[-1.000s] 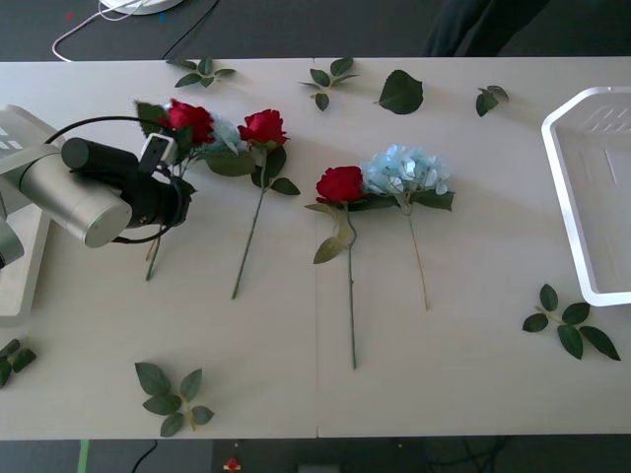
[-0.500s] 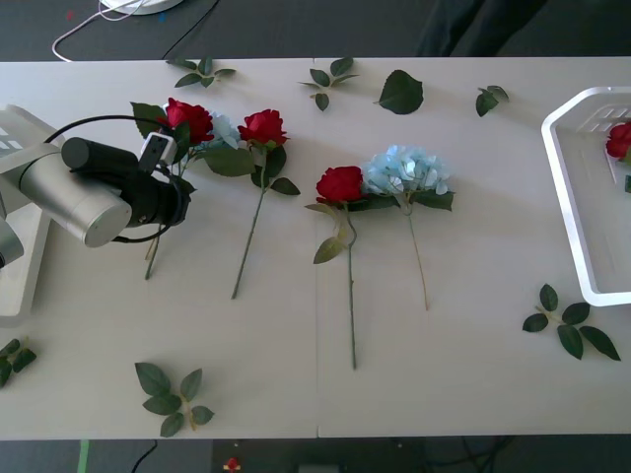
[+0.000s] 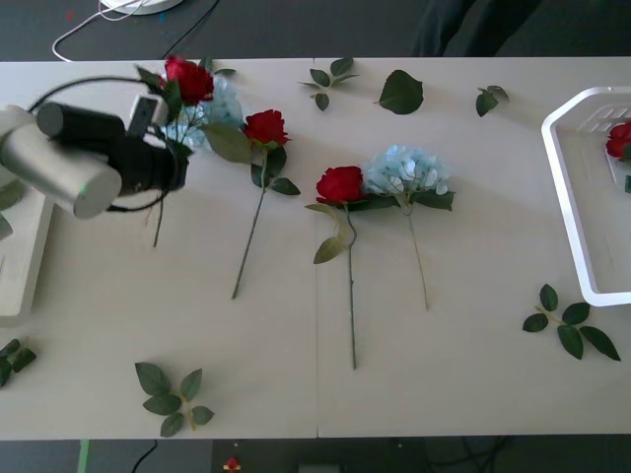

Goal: Place the red flowers into the right box and the blue flowers into the left box. If a person shows an open palm, hand one flower to the person first, then continue sorting.

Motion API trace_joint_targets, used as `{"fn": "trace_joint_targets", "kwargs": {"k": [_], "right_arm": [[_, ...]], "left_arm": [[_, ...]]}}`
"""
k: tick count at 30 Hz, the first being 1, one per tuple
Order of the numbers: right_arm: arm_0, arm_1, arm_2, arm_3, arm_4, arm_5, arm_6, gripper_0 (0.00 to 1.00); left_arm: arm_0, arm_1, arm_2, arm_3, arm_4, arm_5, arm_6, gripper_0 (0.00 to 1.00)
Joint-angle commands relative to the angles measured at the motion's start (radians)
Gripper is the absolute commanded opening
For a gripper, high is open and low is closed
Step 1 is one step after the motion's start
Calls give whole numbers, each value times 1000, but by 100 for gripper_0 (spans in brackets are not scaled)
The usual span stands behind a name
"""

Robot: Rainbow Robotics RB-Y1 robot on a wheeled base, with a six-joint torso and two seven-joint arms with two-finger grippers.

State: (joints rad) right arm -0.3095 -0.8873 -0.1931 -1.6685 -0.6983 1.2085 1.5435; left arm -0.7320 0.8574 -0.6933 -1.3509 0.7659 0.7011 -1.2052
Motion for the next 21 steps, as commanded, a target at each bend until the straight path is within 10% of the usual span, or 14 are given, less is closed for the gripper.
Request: {"fn": "trace_joint_targets", "kwargs": {"k": [1,10,21], "right_arm": [[96,-47,-57,-209,-102,68,-100,100],[129,-38,118,-458,-208,37,-379,100],[-114,74,524,-373,-41,-61,-603,100]], "left_arm": [[3,28,67,-42,6,58,39,0],[3,42,69,-57,9,57,42,0],[3,74,155,-117,159,70,36,0]]}}
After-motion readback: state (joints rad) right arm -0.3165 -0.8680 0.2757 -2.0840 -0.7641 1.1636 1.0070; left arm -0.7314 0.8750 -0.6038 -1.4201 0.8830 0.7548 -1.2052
